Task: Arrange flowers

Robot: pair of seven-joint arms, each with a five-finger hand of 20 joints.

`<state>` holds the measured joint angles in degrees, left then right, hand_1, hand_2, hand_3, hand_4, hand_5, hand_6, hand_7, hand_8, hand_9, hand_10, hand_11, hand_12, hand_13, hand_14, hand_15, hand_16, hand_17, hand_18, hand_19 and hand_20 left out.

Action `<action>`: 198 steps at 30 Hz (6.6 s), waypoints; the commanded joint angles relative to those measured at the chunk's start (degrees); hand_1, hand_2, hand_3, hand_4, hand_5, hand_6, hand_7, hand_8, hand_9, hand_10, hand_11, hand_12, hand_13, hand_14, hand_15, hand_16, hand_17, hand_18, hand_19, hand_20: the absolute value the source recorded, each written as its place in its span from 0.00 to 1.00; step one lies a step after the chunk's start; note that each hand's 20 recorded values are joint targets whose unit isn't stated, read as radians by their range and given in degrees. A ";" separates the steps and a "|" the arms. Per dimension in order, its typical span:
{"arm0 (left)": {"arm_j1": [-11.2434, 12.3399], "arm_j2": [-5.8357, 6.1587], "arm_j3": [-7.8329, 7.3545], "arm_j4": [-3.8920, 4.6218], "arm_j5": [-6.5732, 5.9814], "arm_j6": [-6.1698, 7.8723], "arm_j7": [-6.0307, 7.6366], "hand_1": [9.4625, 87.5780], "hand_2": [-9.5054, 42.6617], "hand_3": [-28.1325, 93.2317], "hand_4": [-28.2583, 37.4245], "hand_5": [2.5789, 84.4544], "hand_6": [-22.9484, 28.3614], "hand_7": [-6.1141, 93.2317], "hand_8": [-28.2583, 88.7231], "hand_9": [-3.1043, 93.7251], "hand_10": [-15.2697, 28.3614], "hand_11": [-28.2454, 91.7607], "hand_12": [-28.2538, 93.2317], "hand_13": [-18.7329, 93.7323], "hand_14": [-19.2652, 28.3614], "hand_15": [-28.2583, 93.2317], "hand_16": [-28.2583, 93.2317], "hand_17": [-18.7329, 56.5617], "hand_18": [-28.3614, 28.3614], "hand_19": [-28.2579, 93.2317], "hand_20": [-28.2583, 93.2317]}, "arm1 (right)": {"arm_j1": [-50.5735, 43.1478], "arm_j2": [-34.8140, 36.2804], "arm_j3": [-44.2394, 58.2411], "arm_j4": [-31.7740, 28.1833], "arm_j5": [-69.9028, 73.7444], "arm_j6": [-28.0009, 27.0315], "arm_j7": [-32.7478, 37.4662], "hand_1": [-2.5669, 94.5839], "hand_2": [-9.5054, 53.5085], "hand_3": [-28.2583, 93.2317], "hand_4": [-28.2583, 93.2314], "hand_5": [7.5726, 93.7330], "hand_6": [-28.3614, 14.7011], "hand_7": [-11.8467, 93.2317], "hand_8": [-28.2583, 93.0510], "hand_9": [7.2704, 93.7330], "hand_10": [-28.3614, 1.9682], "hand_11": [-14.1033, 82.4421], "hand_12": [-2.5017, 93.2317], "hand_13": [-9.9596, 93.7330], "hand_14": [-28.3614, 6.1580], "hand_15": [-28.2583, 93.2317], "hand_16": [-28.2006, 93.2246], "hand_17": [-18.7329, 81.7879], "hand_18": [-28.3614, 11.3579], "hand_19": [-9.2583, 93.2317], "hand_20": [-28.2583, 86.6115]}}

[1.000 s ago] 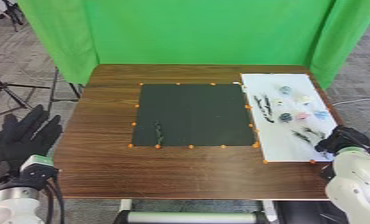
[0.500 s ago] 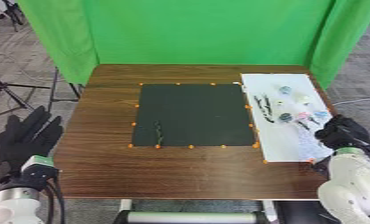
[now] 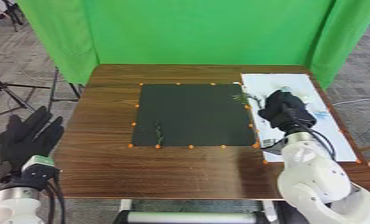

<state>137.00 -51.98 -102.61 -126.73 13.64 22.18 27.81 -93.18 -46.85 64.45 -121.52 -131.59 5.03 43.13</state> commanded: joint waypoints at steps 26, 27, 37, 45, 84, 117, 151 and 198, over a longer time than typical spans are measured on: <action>-2.90 0.23 2.36 2.69 1.92 -6.53 -2.27 0.24 0.46 0.80 0.00 0.44 0.61 0.22 0.15 0.32 0.66 0.49 0.31 0.37 0.72 0.61 0.15 0.17 0.73 0.53 0.31 | 14.61 -21.54 -23.37 16.16 -9.77 -18.01 1.87 0.50 0.04 0.85 0.13 0.78 0.59 0.55 0.42 0.86 0.50 0.62 0.47 0.87 0.52 0.81 0.55 0.74 0.16 1.00 0.74; -3.19 0.37 2.63 2.90 1.24 -7.14 -2.05 0.24 0.44 0.80 0.00 0.44 0.61 0.22 0.15 0.32 0.66 0.49 0.31 0.37 0.72 0.60 0.15 0.17 0.73 0.53 0.31 | 14.72 -21.89 -23.67 16.45 -10.18 -18.18 1.65 0.50 0.04 0.85 0.13 0.78 0.59 0.55 0.42 0.86 0.50 0.63 0.46 0.87 0.52 0.81 0.55 0.74 0.16 1.00 0.74; -4.53 -0.02 3.64 3.17 1.80 -7.14 -3.76 0.22 0.40 0.81 0.00 0.43 0.61 0.21 0.16 0.32 0.67 0.48 0.31 0.37 0.72 0.59 0.15 0.17 0.74 0.52 0.31 | 14.92 -23.51 -23.91 18.27 -11.99 -16.30 1.56 0.50 0.04 0.83 0.11 0.78 0.60 0.55 0.42 0.86 0.49 0.65 0.41 0.87 0.52 0.81 0.55 0.74 0.16 1.00 0.74; -4.04 0.14 3.38 2.92 1.91 -6.96 -3.13 0.22 0.41 0.81 0.00 0.44 0.62 0.21 0.16 0.33 0.67 0.47 0.32 0.37 0.72 0.59 0.16 0.17 0.74 0.52 0.31 | 15.55 -22.58 -23.78 17.75 -11.87 -18.05 2.64 0.48 0.01 0.83 0.12 0.75 0.59 0.56 0.41 0.84 0.46 0.64 0.41 0.86 0.52 0.81 0.56 0.74 0.15 1.00 0.74; -0.97 -0.58 2.14 1.91 0.63 -5.92 -0.20 0.20 0.43 0.80 0.00 0.43 0.62 0.21 0.16 0.32 0.67 0.47 0.32 0.37 0.72 0.58 0.16 0.17 0.74 0.52 0.31 | 22.60 -7.06 -8.20 22.65 -3.63 -14.17 10.86 0.33 0.00 0.76 0.05 0.67 0.43 0.25 0.17 0.79 0.38 0.60 0.39 0.81 0.44 0.83 0.57 0.72 0.13 1.00 0.74; -1.38 -1.42 2.38 1.94 0.78 -4.90 -2.84 0.24 0.42 0.80 0.00 0.44 0.62 0.22 0.16 0.33 0.67 0.48 0.32 0.37 0.73 0.59 0.16 0.17 0.74 0.52 0.31 | 23.29 -9.35 -16.81 34.57 -0.53 -23.78 10.07 0.49 0.00 0.79 0.00 0.74 0.55 0.37 0.29 0.82 0.47 0.65 0.42 0.85 0.52 0.82 0.56 0.73 0.16 1.00 0.73; -0.28 -1.55 1.74 1.52 0.59 -3.88 -1.84 0.23 0.43 0.80 0.00 0.44 0.62 0.22 0.16 0.31 0.66 0.48 0.31 0.34 0.70 0.58 0.16 0.17 0.74 0.52 0.31 | 9.60 -6.62 -7.99 7.83 -5.25 -5.78 5.58 0.59 0.00 0.81 0.03 0.76 0.60 0.54 0.40 0.86 0.55 0.59 0.55 0.88 0.55 0.80 0.56 0.75 0.15 1.00 0.71; 0.00 -1.02 1.10 1.84 0.82 -5.14 -1.87 0.23 0.43 0.80 0.00 0.44 0.62 0.22 0.16 0.32 0.67 0.48 0.31 0.35 0.71 0.59 0.16 0.17 0.74 0.52 0.31 | -4.24 -6.96 -2.76 -2.55 -4.32 -24.19 6.23 0.38 0.00 0.76 0.01 0.75 0.53 0.43 0.16 0.80 0.43 0.64 0.42 0.83 0.48 0.82 0.56 0.70 0.12 1.00 0.71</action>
<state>136.75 -52.74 -101.51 -124.69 14.48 17.58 25.93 -97.79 -53.42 63.51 -126.73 -135.81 -19.50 49.15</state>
